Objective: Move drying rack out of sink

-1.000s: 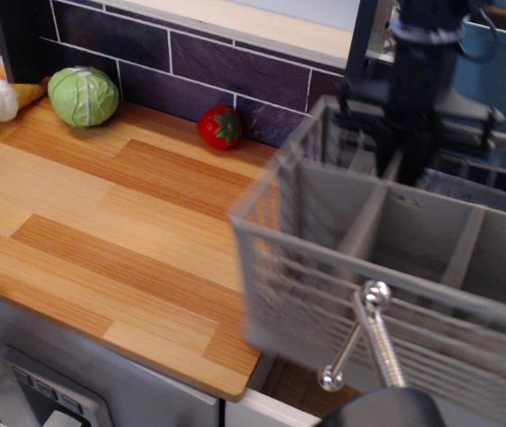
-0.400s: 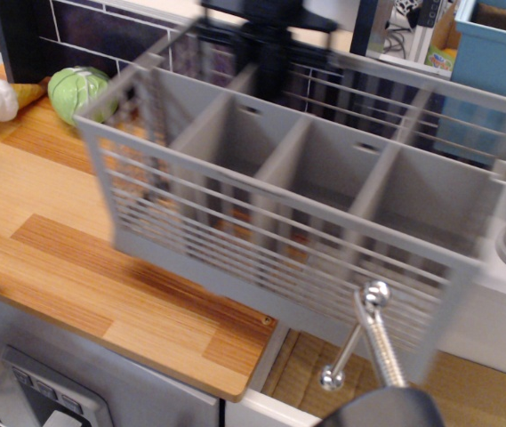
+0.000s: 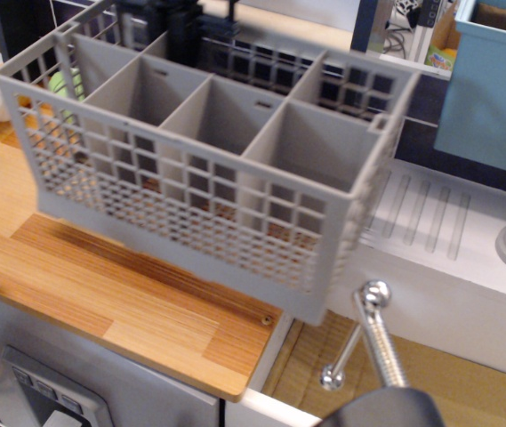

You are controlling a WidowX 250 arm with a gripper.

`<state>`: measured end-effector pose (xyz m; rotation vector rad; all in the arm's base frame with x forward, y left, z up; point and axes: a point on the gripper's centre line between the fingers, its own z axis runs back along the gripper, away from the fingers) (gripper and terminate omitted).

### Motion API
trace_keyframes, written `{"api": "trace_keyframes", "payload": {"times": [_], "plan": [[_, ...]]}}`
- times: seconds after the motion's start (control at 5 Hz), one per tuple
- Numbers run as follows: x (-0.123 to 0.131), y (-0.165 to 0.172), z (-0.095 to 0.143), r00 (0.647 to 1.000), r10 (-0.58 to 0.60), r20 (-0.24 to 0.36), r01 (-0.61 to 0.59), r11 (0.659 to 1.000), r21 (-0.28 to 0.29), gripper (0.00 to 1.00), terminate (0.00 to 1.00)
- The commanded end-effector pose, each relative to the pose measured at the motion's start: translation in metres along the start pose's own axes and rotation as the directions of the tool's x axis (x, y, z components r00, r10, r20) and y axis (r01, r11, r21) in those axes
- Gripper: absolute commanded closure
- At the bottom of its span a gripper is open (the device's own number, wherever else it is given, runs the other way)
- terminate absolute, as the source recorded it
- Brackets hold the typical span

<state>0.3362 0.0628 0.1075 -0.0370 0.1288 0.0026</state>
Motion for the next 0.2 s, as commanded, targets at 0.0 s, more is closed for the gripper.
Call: {"api": "trace_keyframes", "payload": {"times": [0.0], "plan": [[-0.0112,0.0236,0.0117,0.994,-0.104,0.026,0.104,0.994,0.022,1.0,1.0]]}}
